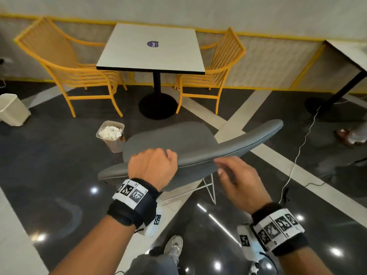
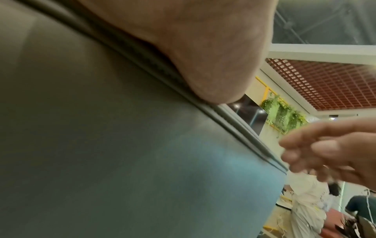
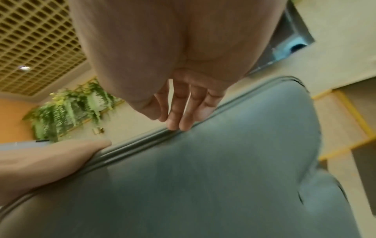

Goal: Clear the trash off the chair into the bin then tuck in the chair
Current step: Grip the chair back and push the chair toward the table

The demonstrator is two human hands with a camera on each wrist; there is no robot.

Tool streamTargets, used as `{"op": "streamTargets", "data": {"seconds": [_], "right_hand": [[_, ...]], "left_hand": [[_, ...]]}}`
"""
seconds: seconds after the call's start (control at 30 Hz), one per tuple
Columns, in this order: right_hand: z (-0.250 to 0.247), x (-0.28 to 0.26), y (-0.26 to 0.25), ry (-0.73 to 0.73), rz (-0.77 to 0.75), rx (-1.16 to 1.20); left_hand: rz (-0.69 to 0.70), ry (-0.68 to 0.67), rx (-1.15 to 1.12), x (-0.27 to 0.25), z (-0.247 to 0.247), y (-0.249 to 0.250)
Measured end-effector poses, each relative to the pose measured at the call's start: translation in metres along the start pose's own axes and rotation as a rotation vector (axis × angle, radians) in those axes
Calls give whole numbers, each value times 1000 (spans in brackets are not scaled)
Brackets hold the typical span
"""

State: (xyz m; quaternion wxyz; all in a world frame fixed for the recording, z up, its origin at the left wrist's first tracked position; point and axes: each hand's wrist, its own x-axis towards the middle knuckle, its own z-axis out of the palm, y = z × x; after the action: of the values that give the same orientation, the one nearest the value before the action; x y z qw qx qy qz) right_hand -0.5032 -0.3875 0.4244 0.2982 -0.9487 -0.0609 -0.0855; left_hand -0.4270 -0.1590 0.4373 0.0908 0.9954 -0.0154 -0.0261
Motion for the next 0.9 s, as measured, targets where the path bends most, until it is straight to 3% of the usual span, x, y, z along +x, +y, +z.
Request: {"op": "streamTargets", "data": {"seconds": [0.23, 0.53, 0.9], "right_hand": [[-33, 76, 48, -119, -82, -425], [-42, 107, 93, -200, -137, -467], [-65, 126, 124, -128, -48, -628]], "left_hand": [[-18, 18, 10, 4, 2, 2], [-135, 33, 89, 6, 9, 8], [-235, 173, 126, 3, 20, 12]]}}
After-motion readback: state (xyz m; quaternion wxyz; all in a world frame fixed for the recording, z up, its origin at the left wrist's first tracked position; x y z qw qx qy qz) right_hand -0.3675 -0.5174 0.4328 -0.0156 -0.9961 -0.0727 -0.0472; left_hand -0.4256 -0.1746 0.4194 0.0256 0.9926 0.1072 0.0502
